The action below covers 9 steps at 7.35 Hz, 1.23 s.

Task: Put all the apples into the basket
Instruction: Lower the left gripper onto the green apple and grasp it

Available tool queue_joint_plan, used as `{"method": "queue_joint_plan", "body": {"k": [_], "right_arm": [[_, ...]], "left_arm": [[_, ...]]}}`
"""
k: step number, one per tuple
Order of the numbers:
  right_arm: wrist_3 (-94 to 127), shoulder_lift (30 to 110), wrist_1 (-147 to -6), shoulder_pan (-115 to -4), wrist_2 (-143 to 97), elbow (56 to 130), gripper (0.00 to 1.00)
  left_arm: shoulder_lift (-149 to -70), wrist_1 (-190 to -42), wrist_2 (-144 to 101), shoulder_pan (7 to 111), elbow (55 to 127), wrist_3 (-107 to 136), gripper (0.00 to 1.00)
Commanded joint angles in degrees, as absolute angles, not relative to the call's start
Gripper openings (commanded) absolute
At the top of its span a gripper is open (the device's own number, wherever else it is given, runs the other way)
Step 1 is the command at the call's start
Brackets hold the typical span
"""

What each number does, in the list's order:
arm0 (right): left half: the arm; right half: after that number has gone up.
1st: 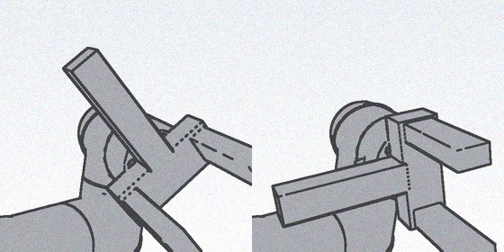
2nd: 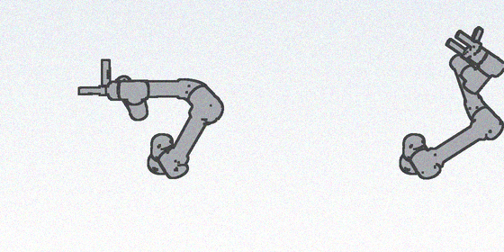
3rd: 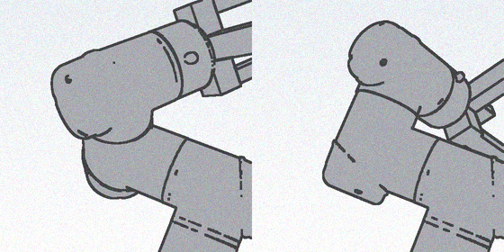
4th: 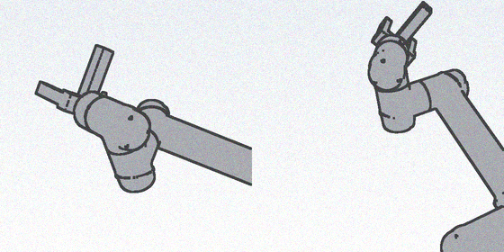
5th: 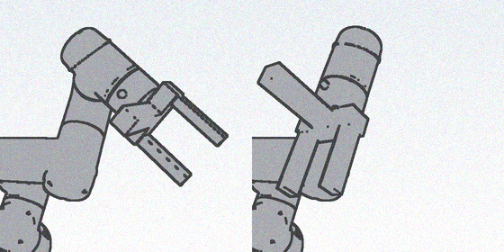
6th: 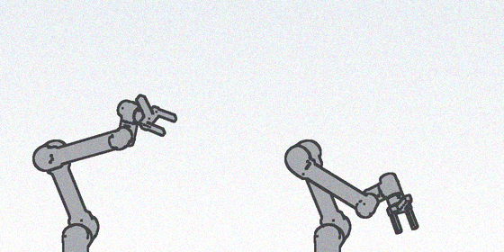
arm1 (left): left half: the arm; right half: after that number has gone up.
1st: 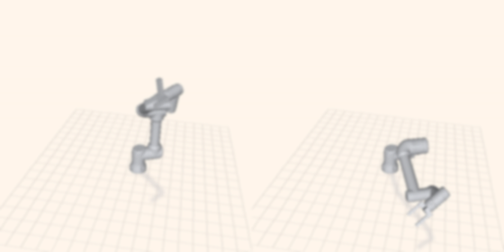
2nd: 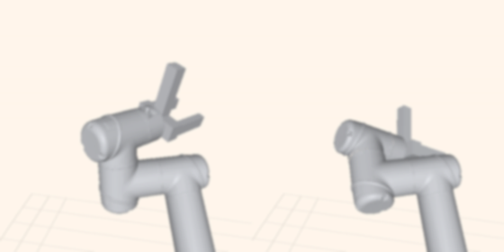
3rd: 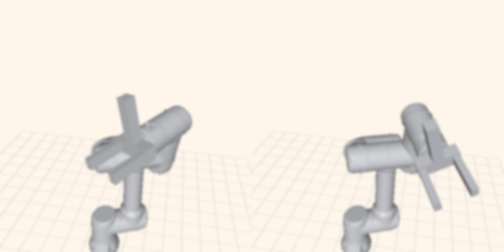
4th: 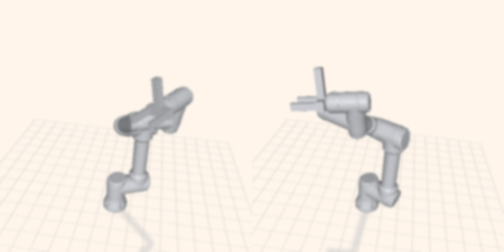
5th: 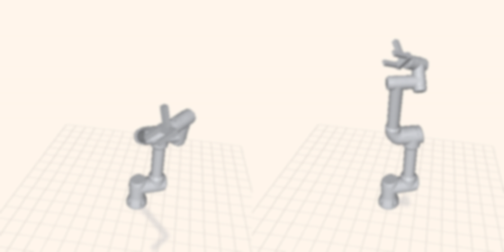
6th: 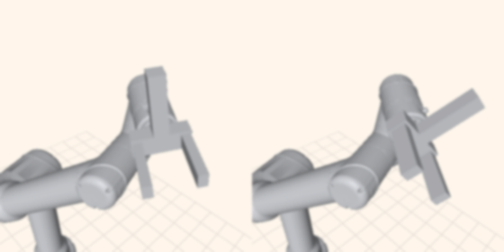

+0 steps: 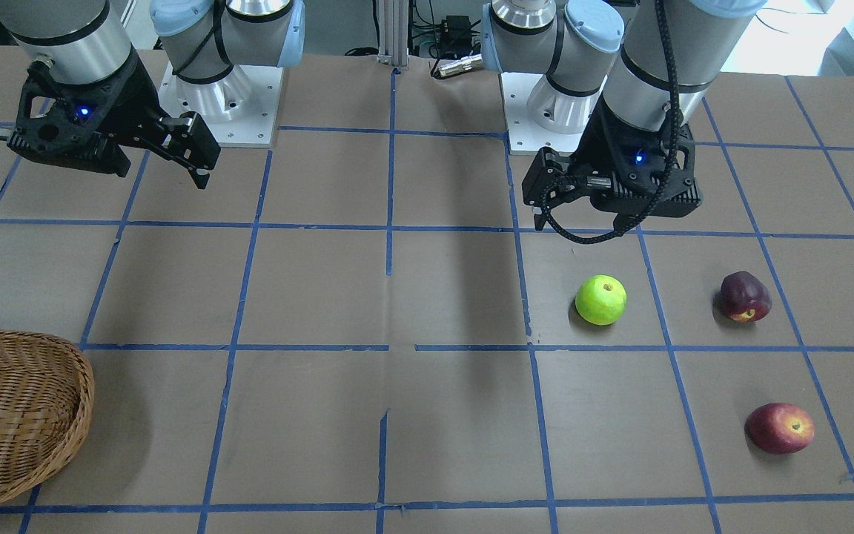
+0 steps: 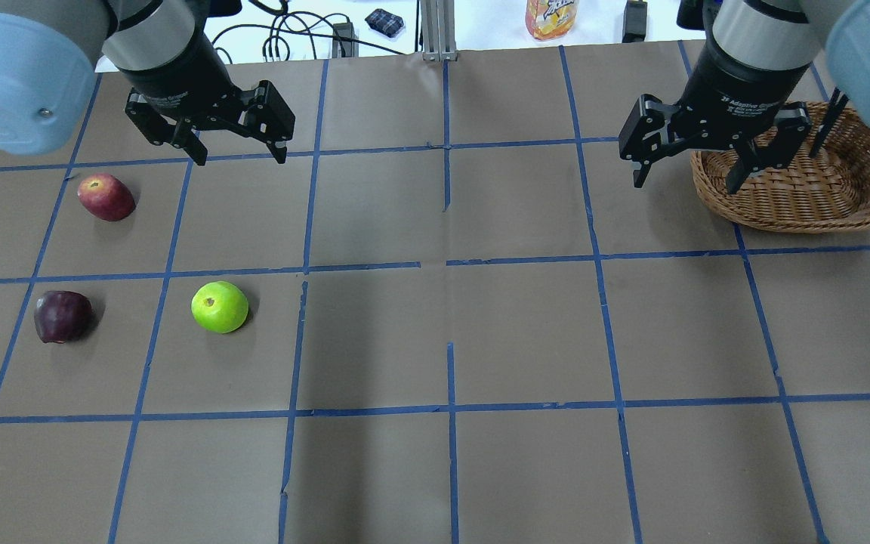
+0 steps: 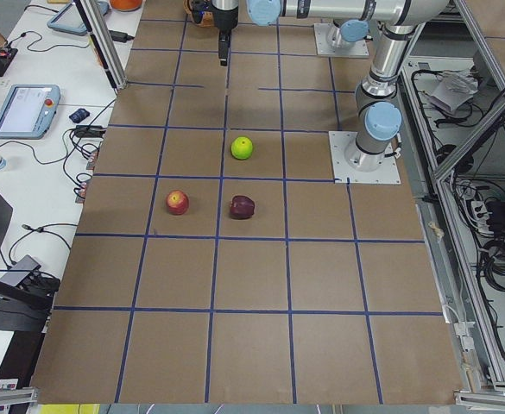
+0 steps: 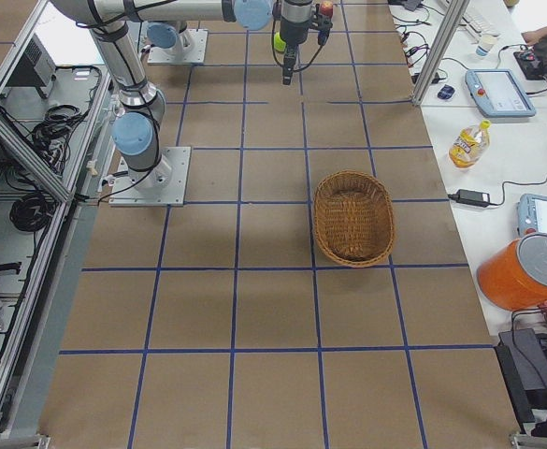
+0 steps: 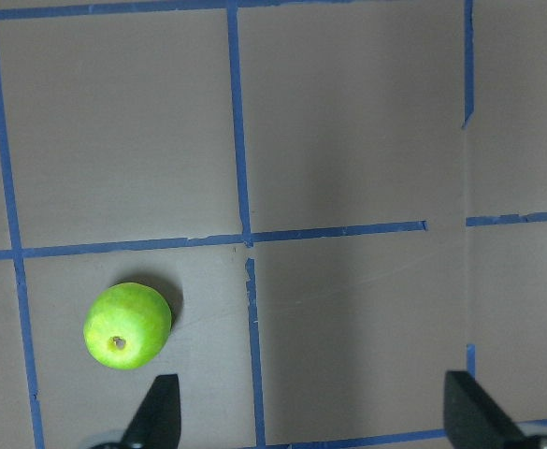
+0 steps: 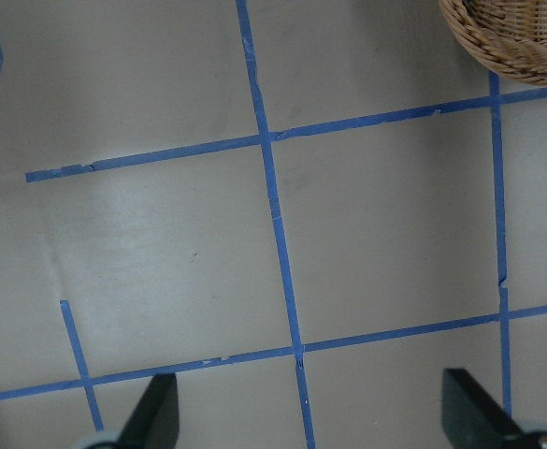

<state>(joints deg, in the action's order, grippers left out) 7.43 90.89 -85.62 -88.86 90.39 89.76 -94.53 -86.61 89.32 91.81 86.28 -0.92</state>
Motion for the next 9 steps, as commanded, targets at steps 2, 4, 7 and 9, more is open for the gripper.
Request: {"method": "queue_joint_plan", "body": {"k": [2, 4, 7, 9], "right_arm": [[7.38, 91.23, -85.43, -88.86, 90.44, 89.91, 1.00], [7.47, 91.14, -85.34, -88.86, 90.44, 89.91, 1.00], [7.47, 91.14, -85.17, -88.86, 90.61, 90.00, 1.00], [7.47, 91.23, -84.99, -88.86, 90.53, 90.00, 1.00]], "left_arm": [[-94.75, -87.28, 89.56, 91.58, 86.13, -0.88, 1.00], [-95.44, -87.45, 90.08, 90.71, 87.71, -1.05, 1.00], [-95.71, -77.77, 90.09, 81.06, 100.31, -15.18, 1.00], [-96.15, -64.85, 90.44, 77.44, 114.54, -19.40, 1.00]]}}
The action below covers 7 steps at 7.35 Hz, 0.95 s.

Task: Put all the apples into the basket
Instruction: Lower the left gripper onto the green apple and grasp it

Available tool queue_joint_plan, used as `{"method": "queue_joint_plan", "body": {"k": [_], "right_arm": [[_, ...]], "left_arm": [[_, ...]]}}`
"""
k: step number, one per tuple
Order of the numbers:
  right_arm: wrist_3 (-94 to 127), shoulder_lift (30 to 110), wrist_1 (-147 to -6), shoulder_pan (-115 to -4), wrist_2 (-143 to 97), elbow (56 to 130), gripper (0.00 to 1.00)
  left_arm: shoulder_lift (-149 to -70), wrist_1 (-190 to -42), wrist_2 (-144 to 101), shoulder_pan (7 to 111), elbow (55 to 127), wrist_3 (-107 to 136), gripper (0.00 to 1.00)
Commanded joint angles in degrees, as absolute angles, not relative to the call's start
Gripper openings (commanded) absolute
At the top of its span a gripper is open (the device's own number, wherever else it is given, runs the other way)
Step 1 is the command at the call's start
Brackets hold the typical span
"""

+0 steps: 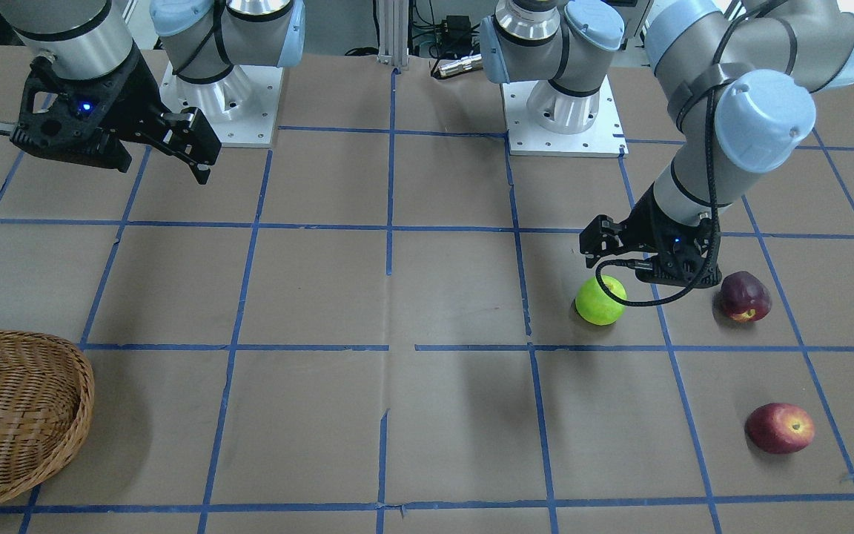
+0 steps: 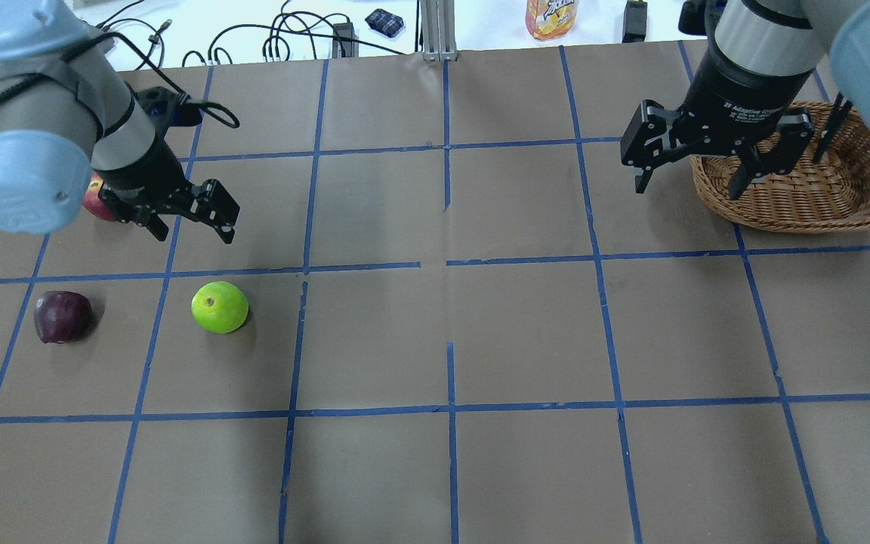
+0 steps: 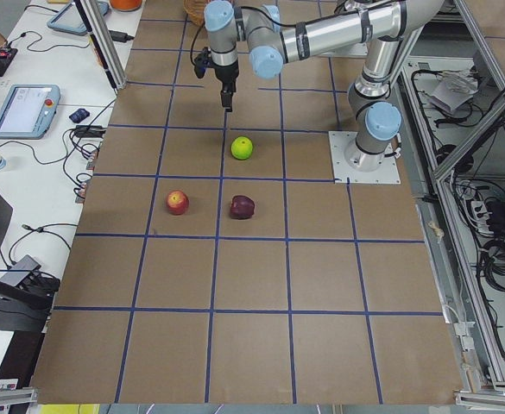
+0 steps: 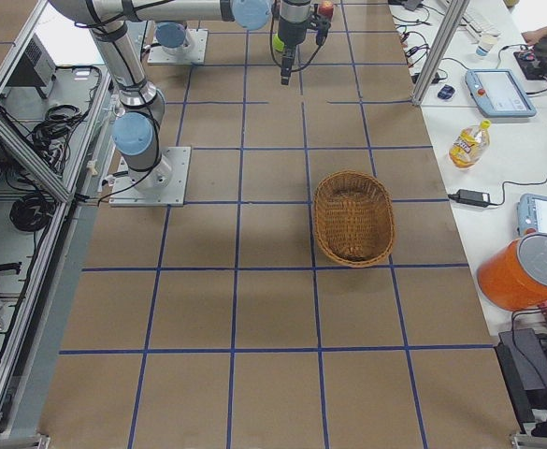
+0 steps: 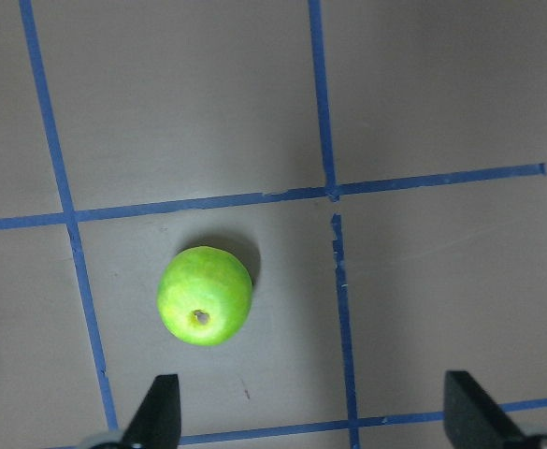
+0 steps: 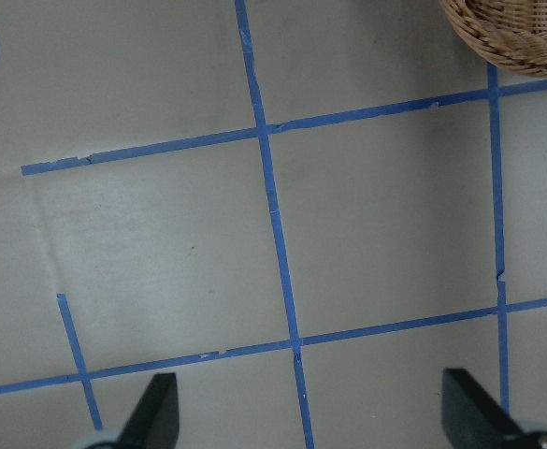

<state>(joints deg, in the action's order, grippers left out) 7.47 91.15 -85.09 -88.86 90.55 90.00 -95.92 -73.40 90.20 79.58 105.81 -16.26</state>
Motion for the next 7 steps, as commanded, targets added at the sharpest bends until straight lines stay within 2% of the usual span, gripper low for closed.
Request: {"method": "queue_joint_plan", "body": {"k": [1, 6, 7], "right_arm": [[7.47, 91.23, -84.90, -88.86, 90.61, 90.09, 1.00], [7.47, 91.23, -84.90, -88.86, 90.70, 90.18, 1.00], [7.47, 91.14, -84.99, -88.86, 90.70, 90.18, 1.00]], "left_arm": [[-97.20, -58.34, 90.87, 77.26, 118.96, -19.68, 1.00], [-103.44, -52.13, 92.02, 77.26, 119.88, -19.25, 1.00], [-104.14, -51.42, 91.93, 77.26, 119.88, -19.25, 0.94]]}}
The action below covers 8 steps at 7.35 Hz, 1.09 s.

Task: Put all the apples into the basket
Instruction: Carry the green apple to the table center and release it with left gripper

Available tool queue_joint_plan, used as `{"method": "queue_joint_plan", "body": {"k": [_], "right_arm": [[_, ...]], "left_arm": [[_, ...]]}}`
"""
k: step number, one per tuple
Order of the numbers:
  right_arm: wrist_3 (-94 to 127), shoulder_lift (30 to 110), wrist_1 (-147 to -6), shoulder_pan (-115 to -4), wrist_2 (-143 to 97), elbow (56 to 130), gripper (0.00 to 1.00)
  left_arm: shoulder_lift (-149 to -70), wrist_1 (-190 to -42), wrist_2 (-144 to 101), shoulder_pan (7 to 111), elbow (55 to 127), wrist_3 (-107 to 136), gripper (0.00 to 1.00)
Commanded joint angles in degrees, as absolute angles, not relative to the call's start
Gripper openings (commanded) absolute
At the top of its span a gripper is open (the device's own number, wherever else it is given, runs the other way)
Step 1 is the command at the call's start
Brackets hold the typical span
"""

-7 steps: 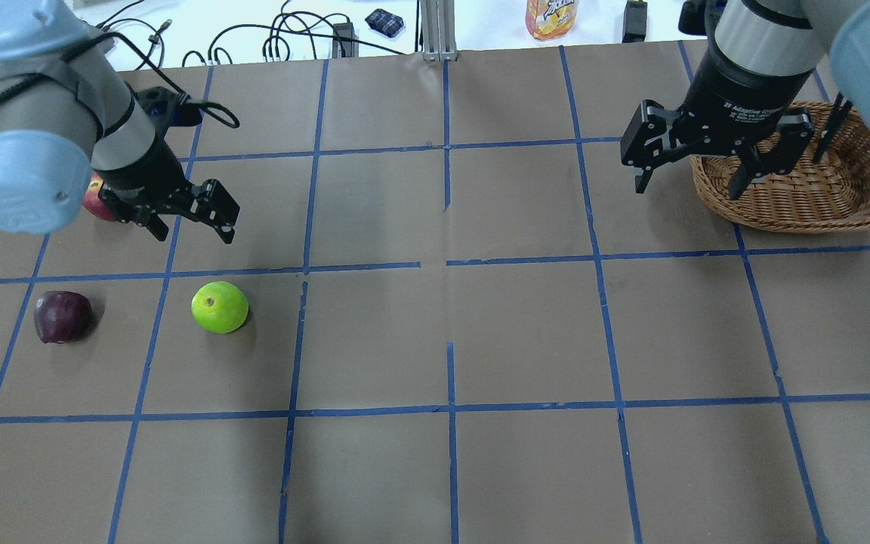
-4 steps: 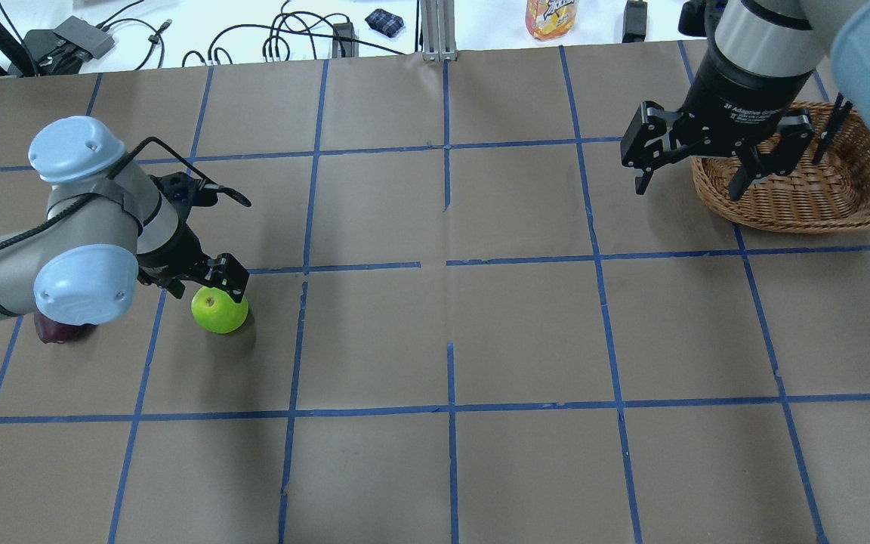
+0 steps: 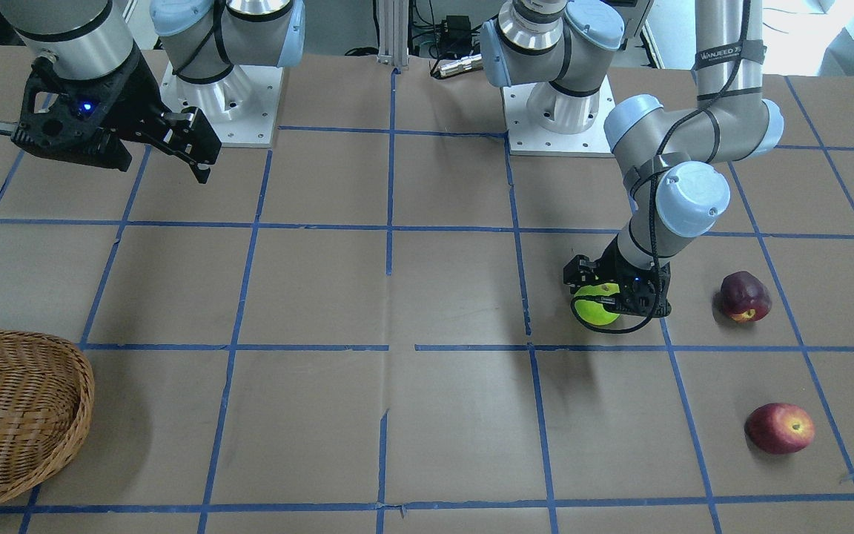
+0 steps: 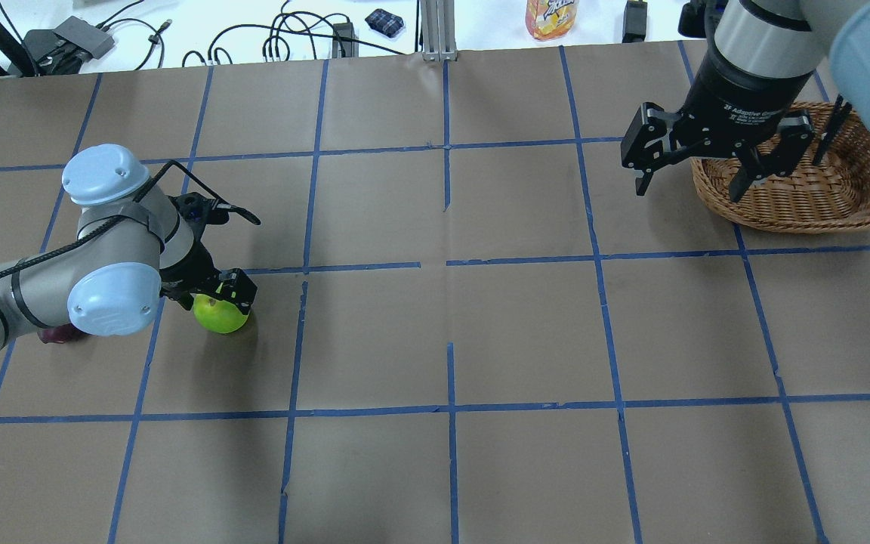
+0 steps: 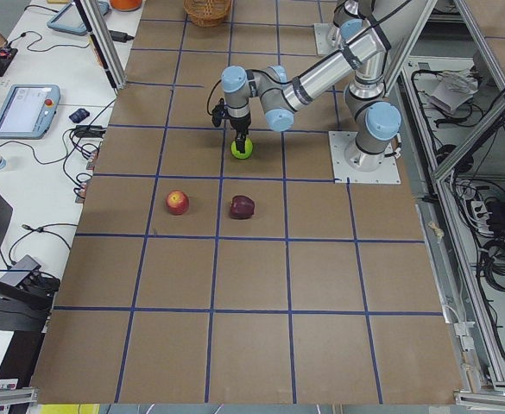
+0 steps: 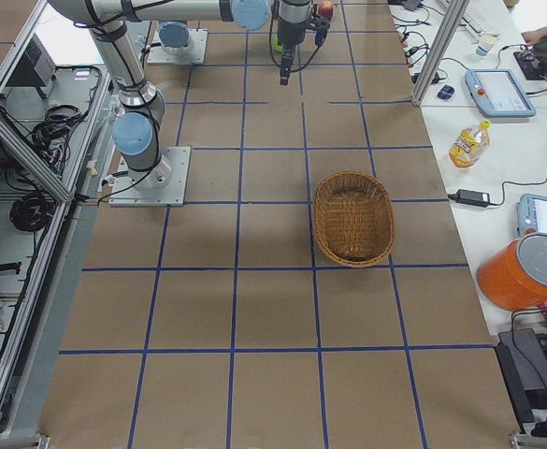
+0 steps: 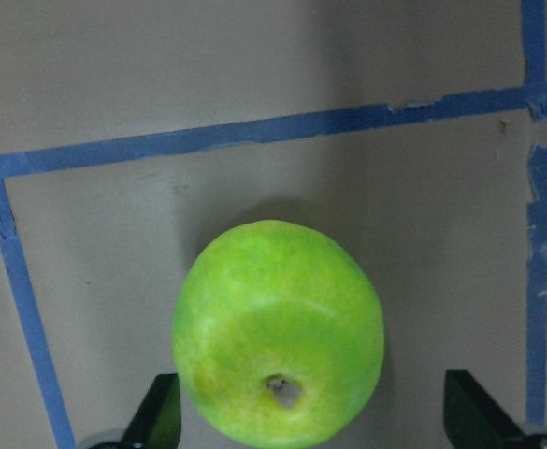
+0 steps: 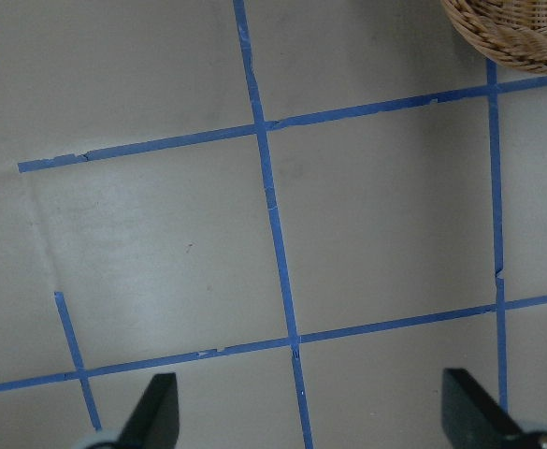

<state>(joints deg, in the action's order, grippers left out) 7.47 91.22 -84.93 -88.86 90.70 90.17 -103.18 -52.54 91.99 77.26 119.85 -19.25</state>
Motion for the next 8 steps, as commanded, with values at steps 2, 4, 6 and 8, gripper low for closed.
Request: {"method": "queue_joint_plan", "body": {"k": [2, 4, 6, 8], "right_arm": [[7.47, 91.23, -84.90, -88.86, 90.62, 90.18, 1.00], [7.47, 91.23, -84.90, -88.86, 90.70, 90.18, 1.00], [7.47, 91.14, -84.90, -88.86, 90.70, 90.18, 1.00], [7.47, 91.14, -84.90, -88.86, 90.70, 90.18, 1.00]], "left_arm": [[-104.15, -51.06, 92.02, 77.34, 119.18, -18.81, 0.33], [-103.97, -53.07, 91.41, 79.52, 116.13, -9.13, 0.25], [-104.94, -58.16, 89.22, 88.28, 109.98, 3.52, 0.25], [-107.65, -59.06, 83.88, 98.48, 102.78, 17.97, 0.25]]}}
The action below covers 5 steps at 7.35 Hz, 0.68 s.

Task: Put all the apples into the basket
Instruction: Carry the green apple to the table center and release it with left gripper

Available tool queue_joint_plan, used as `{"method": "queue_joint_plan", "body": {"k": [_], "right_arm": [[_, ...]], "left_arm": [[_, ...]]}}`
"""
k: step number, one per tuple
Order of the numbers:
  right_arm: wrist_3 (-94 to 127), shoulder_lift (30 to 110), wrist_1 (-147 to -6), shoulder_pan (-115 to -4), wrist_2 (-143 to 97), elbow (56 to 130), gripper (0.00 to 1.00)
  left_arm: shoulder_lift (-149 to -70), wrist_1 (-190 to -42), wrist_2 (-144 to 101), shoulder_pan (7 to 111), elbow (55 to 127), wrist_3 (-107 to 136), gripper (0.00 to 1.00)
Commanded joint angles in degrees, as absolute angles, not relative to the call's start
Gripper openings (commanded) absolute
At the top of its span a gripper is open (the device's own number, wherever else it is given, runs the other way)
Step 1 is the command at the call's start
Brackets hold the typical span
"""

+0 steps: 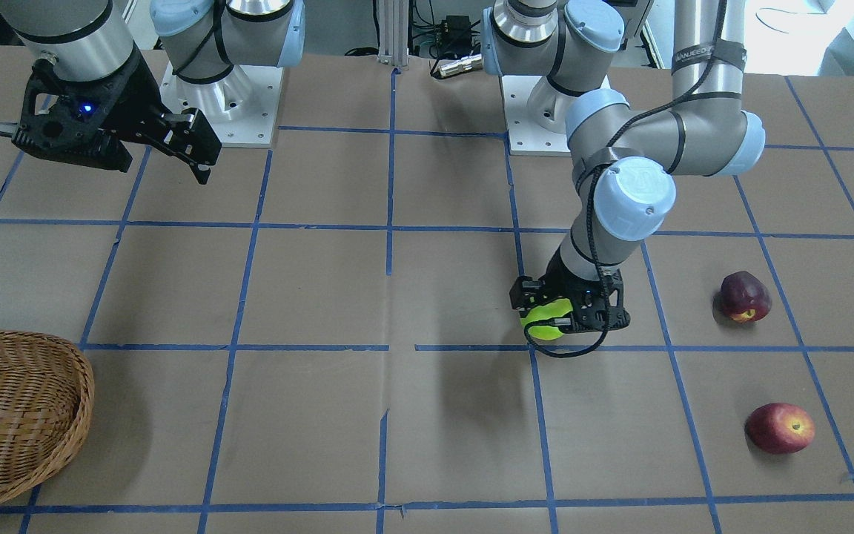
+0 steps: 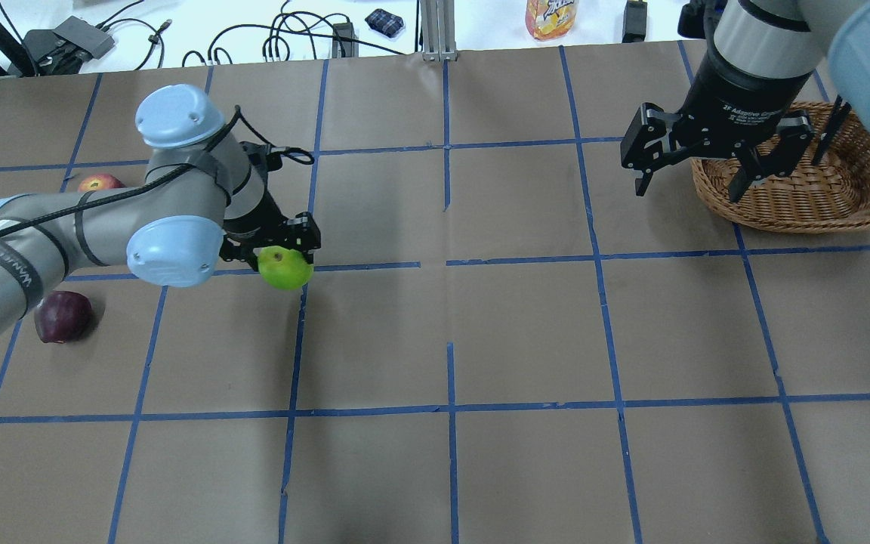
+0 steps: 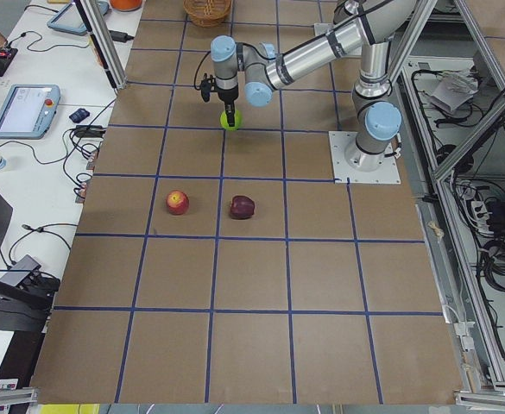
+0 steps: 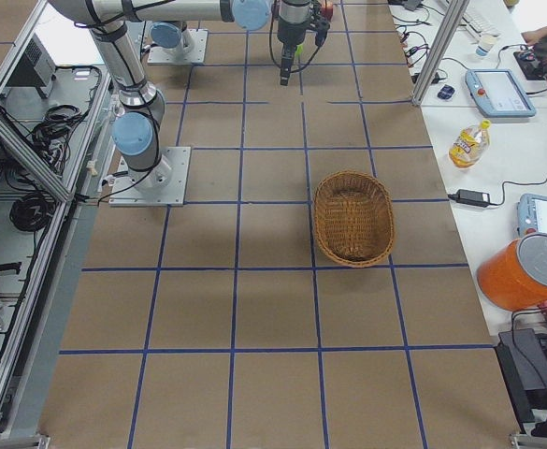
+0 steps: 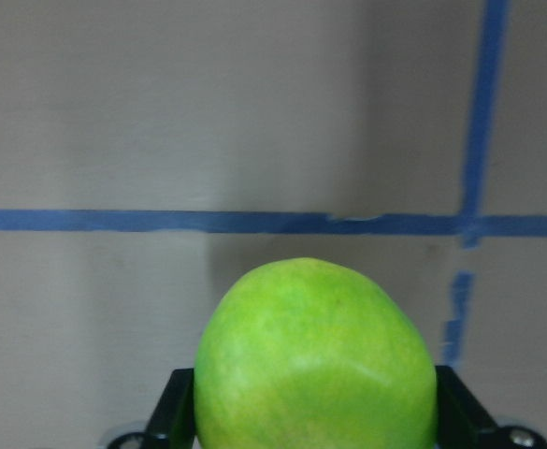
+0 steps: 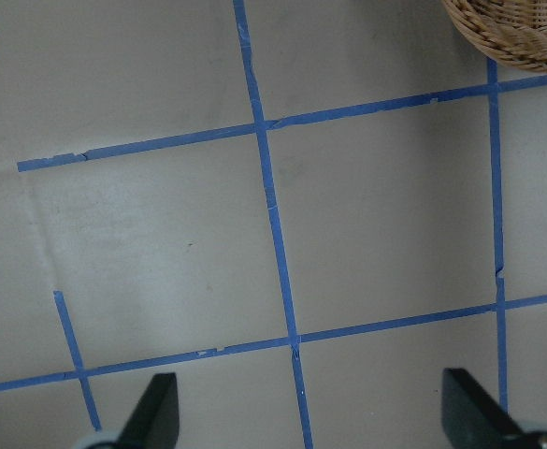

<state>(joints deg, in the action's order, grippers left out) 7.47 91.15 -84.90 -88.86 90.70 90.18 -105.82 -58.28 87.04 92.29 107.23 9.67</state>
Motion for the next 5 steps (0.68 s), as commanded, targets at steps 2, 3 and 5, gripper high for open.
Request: {"method": "queue_joint_plan", "body": {"k": [2, 3, 5], "right_arm": [[7.47, 91.06, -84.99, -88.86, 90.44, 90.18, 1.00], [7.47, 90.62, -84.99, -88.86, 90.44, 90.18, 1.00], [7.30, 90.44, -85.08, -88.86, 90.36, 90.18, 1.00]], "left_arm": [[-113.44, -58.36, 81.30, 104.99, 98.20, 27.12, 0.25], [-116.08, -58.36, 81.56, 107.20, 96.69, 28.20, 0.25], [-118.82, -53.64, 81.65, 108.54, 96.33, 28.74, 0.25]]}}
